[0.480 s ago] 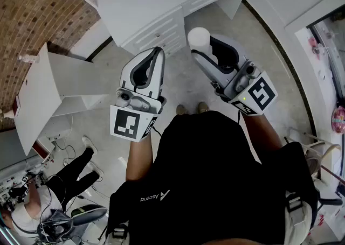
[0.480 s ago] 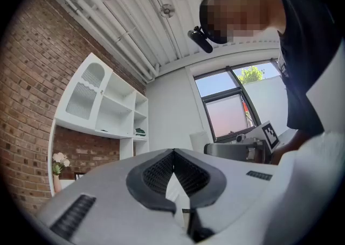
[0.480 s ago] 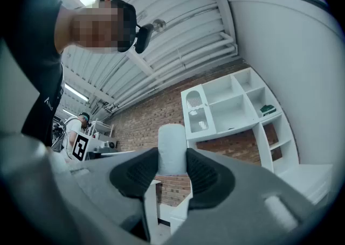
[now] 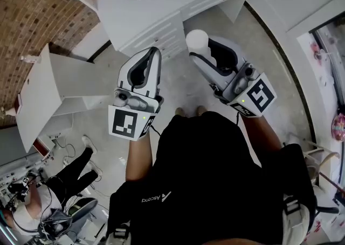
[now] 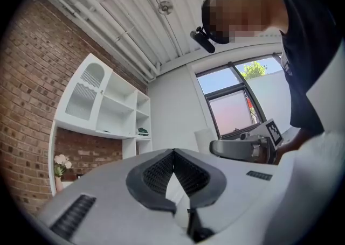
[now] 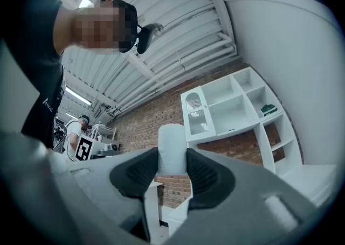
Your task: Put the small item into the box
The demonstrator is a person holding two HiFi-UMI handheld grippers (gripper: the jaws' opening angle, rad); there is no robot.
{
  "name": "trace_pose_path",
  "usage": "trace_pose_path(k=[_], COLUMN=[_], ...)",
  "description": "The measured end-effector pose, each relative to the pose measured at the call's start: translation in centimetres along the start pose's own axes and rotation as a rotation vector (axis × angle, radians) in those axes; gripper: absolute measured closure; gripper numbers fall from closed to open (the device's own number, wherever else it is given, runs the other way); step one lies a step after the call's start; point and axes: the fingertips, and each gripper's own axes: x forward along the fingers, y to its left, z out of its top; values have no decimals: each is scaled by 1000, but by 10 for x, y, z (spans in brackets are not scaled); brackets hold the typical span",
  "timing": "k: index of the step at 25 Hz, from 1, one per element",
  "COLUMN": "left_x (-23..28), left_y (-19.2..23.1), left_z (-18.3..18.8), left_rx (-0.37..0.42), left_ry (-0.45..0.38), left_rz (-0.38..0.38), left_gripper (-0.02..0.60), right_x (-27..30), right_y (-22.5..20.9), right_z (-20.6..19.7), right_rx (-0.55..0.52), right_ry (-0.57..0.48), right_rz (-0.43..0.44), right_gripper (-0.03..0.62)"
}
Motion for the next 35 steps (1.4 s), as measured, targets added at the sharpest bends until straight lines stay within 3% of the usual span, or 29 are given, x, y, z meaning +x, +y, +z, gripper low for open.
trace_pose_path(k=[10,18,35], left_x=[30,66,155], left_y=[10,52,247], left_z=[-11,-25,-92], left_rx=[23,38,27], left_ry=[11,-7,12], left_rz=[45,60,9], left_gripper=[583,583,583], right_x=[3,36,222], right_y=[-34,-76,-183], right_z=[-5,-21,-103], right_rx=[6,-7,18], right_ry=[6,18,124], right_rz=[39,45,8], right_gripper=[430,430,430])
